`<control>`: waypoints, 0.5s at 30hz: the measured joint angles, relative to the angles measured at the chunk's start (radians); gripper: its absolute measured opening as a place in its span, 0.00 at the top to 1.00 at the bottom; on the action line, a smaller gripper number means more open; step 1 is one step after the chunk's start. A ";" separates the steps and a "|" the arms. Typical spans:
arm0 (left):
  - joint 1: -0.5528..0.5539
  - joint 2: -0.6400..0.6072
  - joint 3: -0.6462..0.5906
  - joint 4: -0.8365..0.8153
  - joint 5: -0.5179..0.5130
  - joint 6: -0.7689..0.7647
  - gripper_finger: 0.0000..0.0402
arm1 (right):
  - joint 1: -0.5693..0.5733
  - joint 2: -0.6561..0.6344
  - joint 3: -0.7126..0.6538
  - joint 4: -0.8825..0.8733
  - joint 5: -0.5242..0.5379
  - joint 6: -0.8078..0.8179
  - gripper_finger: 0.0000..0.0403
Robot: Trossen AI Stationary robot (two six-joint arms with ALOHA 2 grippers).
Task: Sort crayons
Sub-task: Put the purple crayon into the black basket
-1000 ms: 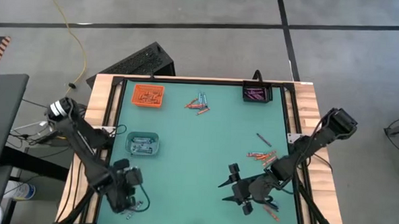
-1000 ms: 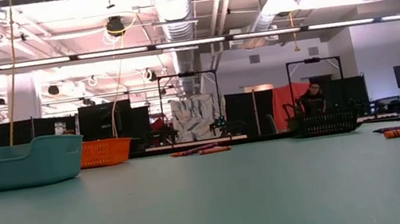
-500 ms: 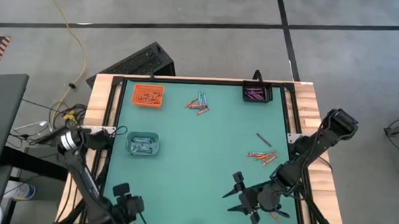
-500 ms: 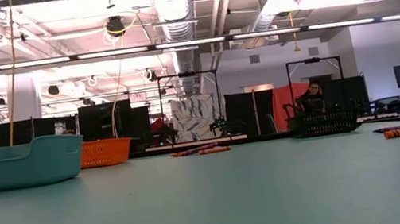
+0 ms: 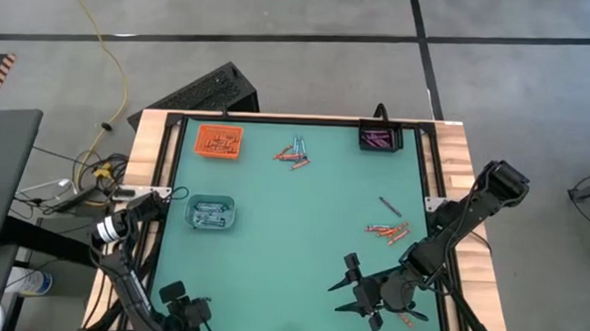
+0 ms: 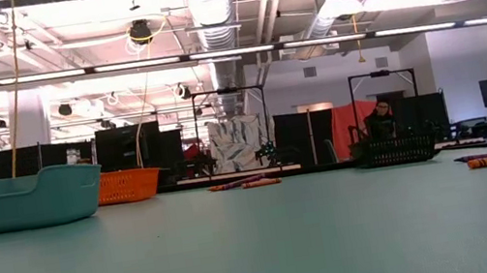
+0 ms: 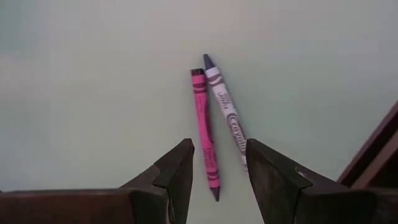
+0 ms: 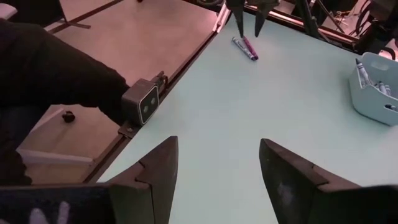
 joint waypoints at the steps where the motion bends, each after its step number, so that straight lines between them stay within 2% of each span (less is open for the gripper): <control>1: 0.000 0.000 0.000 0.000 0.002 -0.001 0.66 | 0.000 0.000 0.000 0.000 0.000 0.000 0.46; 5: 0.005 -0.001 -0.024 0.000 0.011 -0.006 0.66 | 0.000 0.000 0.000 0.000 0.000 -0.003 0.46; 10: 0.012 -0.001 -0.099 0.038 0.075 -0.010 0.66 | 0.002 0.000 0.000 0.008 0.000 -0.003 0.46; 15: 0.012 -0.005 -0.133 0.074 0.076 -0.012 0.68 | 0.003 0.000 0.000 0.007 0.000 0.002 0.46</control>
